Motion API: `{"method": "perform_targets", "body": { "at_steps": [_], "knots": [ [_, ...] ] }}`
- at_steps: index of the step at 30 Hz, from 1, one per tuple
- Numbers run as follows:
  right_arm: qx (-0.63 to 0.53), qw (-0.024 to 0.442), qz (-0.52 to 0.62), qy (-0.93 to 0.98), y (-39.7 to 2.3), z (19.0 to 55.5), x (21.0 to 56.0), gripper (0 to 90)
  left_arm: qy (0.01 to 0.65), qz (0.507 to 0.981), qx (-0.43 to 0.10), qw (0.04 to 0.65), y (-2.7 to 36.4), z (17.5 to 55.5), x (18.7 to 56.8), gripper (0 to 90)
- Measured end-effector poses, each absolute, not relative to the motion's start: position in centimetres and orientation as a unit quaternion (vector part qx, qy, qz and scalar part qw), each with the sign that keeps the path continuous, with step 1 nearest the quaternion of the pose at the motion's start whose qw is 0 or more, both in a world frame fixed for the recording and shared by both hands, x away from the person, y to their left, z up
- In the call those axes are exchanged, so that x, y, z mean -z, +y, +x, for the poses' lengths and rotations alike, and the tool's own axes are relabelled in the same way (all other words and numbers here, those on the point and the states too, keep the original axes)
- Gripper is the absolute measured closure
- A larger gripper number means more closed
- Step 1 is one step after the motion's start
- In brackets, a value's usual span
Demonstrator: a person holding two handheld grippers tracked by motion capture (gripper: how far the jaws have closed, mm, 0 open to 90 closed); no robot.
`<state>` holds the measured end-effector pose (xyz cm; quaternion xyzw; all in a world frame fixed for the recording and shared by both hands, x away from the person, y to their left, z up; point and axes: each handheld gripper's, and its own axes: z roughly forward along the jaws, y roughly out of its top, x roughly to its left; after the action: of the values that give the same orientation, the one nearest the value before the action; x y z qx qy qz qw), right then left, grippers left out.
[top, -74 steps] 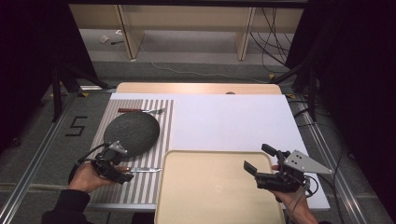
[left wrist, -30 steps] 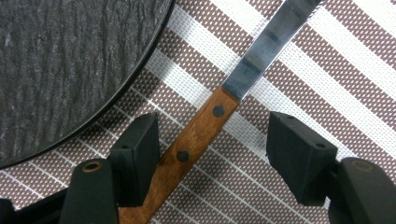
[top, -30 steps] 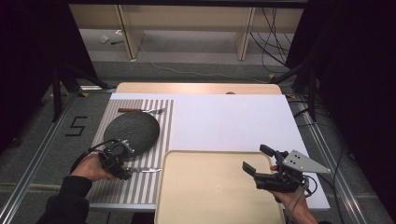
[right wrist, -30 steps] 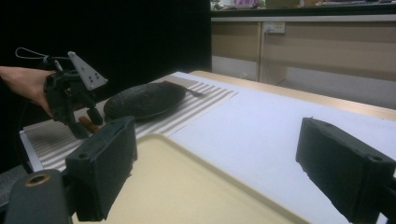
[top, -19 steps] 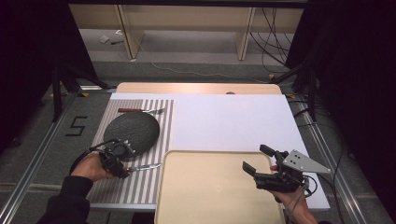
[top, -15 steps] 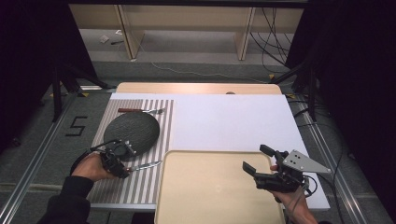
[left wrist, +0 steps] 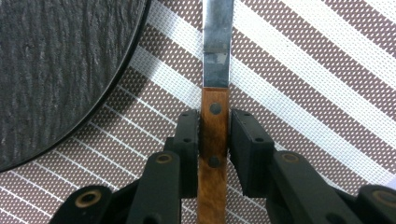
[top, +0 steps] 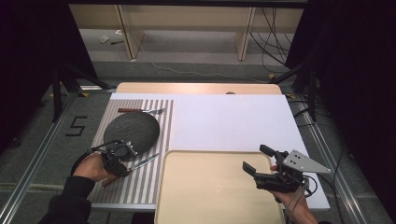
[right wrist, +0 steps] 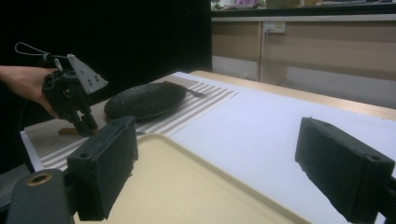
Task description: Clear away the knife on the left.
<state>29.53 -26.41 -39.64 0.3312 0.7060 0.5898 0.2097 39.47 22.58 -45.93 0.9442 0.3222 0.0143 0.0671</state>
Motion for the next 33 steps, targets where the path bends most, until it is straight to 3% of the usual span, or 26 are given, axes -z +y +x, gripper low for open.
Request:
{"method": "perform_targets", "body": {
  "at_steps": [15, 19, 33],
  "knots": [
    [-0.59, 0.208, 0.331, 0.706, -26.4, 29.5, 39.6, 14.7, 0.369, 0.924, 0.004, 0.097, 22.5, 39.7, 45.2, 77.0],
    [-0.59, 0.209, 0.33, 0.707, -26.4, 29.5, 39.6, 14.7, 0.379, 0.916, 0.021, 0.133, 21.9, 39.5, 44.4, 77.0],
    [-0.591, 0.21, 0.329, 0.706, -26.4, 29.4, 39.6, 14.7, 0.403, 0.885, 0.004, 0.234, 19.2, 37.8, 41.3, 76.9]
  ]
}}
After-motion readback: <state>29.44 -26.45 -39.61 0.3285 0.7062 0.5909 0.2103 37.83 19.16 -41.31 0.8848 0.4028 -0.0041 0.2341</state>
